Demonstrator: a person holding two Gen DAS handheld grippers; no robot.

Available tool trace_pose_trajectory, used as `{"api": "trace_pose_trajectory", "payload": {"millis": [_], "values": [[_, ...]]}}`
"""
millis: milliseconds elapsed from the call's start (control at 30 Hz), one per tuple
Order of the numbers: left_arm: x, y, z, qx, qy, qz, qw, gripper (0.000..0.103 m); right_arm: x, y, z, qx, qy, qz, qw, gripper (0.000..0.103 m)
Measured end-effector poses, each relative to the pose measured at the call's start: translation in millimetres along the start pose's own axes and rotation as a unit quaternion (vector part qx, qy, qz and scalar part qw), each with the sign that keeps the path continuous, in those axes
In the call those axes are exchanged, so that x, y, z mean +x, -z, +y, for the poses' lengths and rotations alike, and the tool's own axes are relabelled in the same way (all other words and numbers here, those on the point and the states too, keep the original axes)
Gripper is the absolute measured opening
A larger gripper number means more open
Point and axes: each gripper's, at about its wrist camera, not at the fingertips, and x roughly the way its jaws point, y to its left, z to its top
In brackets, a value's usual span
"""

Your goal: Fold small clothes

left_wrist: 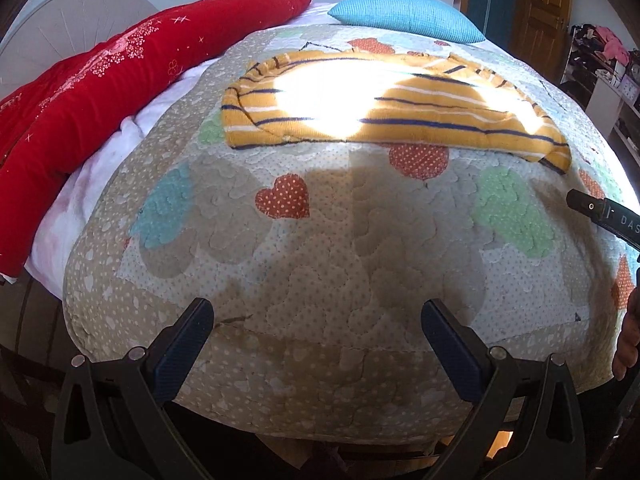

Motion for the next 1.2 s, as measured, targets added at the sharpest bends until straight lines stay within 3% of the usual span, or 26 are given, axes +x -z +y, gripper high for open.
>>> {"api": "trace_pose_trajectory", "payload": {"millis": [333, 633, 733, 767, 800, 833, 900, 967, 1067, 1100, 1133, 1200], "values": [[28, 7, 8, -0.02, 0.028, 0.036, 0.9988, 0.103, 4, 9, 5, -0.009, 0.007, -0.006, 1.0, 0.081], [26, 15, 7, -0.01, 0.03, 0.011, 0.9994, 0.103, 7, 20, 19, -0.039, 0.03, -0.021, 0.999, 0.091], [23, 14, 13, -0.012, 0.055, 0.012, 0.9983, 0.102, 9, 23, 21, -0.049, 0.034, -0.03, 0.998, 0.094], [19, 12, 19, -0.021, 0.074, 0.005, 0.997, 0.099, 10, 24, 23, -0.055, 0.037, -0.033, 0.997, 0.095], [14, 10, 26, -0.029, 0.09, -0.005, 0.9955, 0.084, 10, 26, 25, -0.063, 0.042, -0.037, 0.996, 0.096], [8, 5, 34, -0.035, 0.102, -0.016, 0.994, 0.061, 10, 29, 27, -0.072, 0.048, -0.042, 0.995, 0.096], [-1, -9, 56, -0.054, 0.116, -0.036, 0.9912, 0.037, 10, 32, 29, -0.083, 0.054, -0.05, 0.994, 0.096], [-7, -30, 85, -0.087, 0.113, -0.056, 0.9882, 0.038, 8, 29, 30, -0.082, 0.054, -0.042, 0.994, 0.093], [-5, -67, 128, -0.135, 0.115, -0.067, 0.982, 0.061, -2, 18, 42, -0.098, 0.034, -0.035, 0.994, 0.073], [-1, -80, 142, -0.151, 0.121, -0.069, 0.9787, 0.076, -5, 14, 52, -0.112, 0.024, -0.037, 0.993, 0.073], [3, -94, 151, -0.16, 0.13, -0.073, 0.9757, 0.083, -6, 10, 64, -0.129, 0.014, -0.039, 0.991, 0.073], [18, -120, 162, -0.154, 0.14, -0.071, 0.9755, 0.085, -4, 6, 95, -0.168, -0.009, -0.041, 0.985, 0.073]]}}
